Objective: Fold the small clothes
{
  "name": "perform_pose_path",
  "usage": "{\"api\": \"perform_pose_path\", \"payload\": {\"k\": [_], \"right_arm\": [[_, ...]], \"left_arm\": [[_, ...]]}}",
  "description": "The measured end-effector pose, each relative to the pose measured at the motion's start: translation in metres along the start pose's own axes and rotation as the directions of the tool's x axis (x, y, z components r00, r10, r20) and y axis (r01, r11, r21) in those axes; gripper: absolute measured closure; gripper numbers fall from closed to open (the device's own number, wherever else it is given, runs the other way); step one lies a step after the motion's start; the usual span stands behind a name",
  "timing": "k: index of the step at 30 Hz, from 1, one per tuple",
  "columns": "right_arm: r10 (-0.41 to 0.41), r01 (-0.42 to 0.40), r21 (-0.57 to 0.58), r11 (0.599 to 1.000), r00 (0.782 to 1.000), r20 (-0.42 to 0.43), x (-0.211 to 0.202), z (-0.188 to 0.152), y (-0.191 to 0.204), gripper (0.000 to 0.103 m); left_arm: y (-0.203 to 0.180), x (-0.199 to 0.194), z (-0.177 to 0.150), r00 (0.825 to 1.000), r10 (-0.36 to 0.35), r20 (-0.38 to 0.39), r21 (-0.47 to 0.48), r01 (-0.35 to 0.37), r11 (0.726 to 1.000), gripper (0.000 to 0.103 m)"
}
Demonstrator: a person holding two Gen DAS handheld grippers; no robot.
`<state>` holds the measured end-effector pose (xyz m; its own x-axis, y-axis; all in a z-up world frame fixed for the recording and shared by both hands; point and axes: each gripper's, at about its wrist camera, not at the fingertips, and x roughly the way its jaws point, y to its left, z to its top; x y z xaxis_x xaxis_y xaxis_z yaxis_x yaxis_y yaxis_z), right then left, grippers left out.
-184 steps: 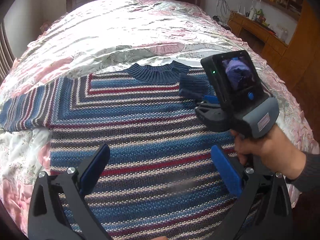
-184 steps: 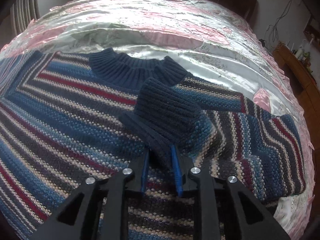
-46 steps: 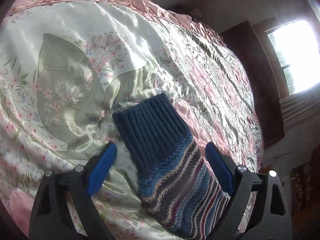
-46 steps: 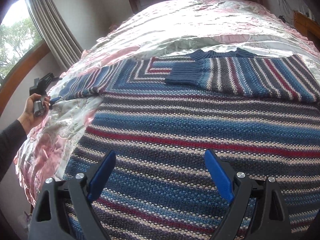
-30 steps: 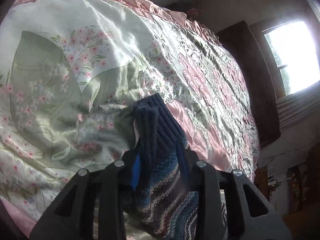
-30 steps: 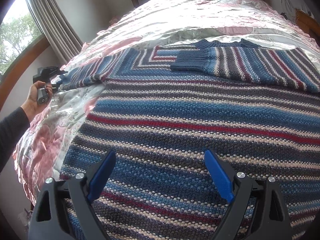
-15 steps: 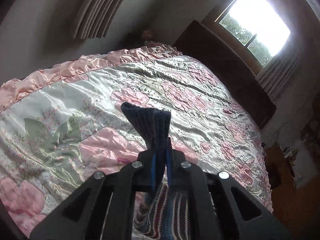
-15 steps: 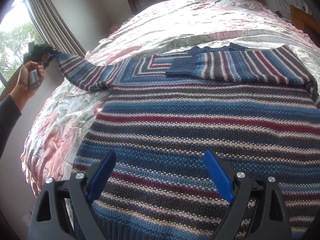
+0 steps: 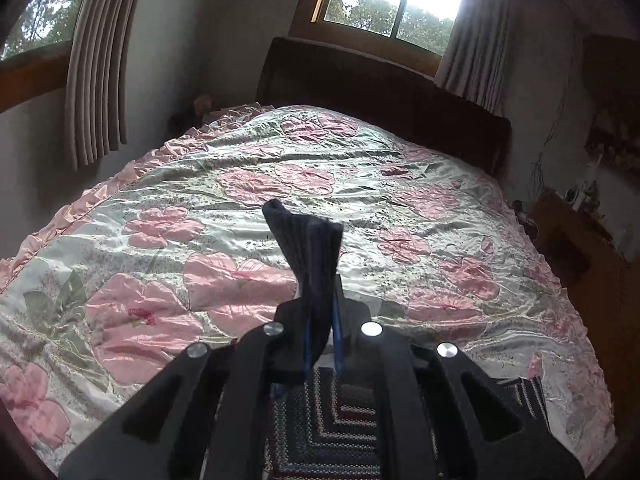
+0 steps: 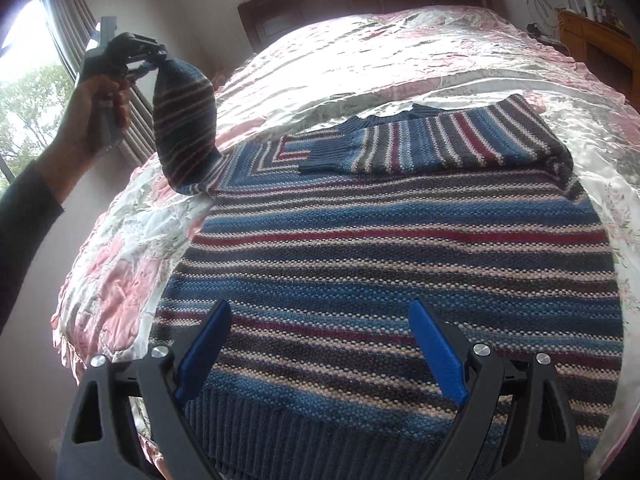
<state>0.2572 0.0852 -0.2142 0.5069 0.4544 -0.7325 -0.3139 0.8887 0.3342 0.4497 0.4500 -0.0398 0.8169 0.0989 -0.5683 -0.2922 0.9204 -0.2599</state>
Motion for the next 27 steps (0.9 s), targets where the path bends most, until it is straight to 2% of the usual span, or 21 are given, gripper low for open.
{"api": "perform_pose_path", "payload": {"k": [6, 12, 19, 21, 22, 23, 25, 27], "right_arm": [[-0.020, 0.021, 0.039, 0.999, 1.000, -0.006, -0.014, -0.008, -0.031, 0.013], [-0.036, 0.037, 0.054, 0.998, 0.999, -0.017, -0.019, -0.015, -0.055, 0.013], [-0.038, 0.040, 0.100, 0.994, 0.999, -0.028, -0.023, -0.017, -0.077, 0.013], [-0.023, 0.026, 0.113, 0.993, 1.000, -0.021, -0.024, -0.012, -0.084, 0.013], [-0.009, 0.011, 0.120, 0.993, 1.000, -0.013, -0.025, -0.008, -0.087, 0.010], [0.011, -0.010, 0.135, 0.991, 1.000, -0.006, -0.025, -0.002, -0.090, 0.007], [0.089, -0.085, 0.185, 0.979, 0.996, -0.014, -0.021, 0.016, -0.099, 0.004], [0.155, -0.144, 0.223, 0.964, 0.987, -0.035, -0.009, 0.041, -0.105, 0.004]], "left_arm": [[-0.059, 0.031, -0.053, 1.000, 0.020, -0.022, 0.053, -0.019, 0.998, 0.097], [-0.106, 0.075, -0.126, 0.992, 0.026, -0.126, 0.072, -0.017, 0.997, 0.097], [-0.141, 0.114, -0.196, 0.970, 0.031, -0.240, 0.110, -0.005, 0.994, 0.095], [-0.144, 0.120, -0.208, 0.957, 0.012, -0.291, 0.114, 0.022, 0.993, 0.088], [-0.144, 0.119, -0.211, 0.953, -0.014, -0.304, 0.096, 0.045, 0.994, 0.074], [-0.140, 0.118, -0.213, 0.943, -0.061, -0.327, 0.065, 0.087, 0.994, 0.052], [-0.129, 0.107, -0.212, 0.932, -0.147, -0.330, -0.002, 0.155, 0.988, 0.037], [-0.112, 0.092, -0.211, 0.914, -0.232, -0.334, -0.061, 0.225, 0.973, 0.031]]}}
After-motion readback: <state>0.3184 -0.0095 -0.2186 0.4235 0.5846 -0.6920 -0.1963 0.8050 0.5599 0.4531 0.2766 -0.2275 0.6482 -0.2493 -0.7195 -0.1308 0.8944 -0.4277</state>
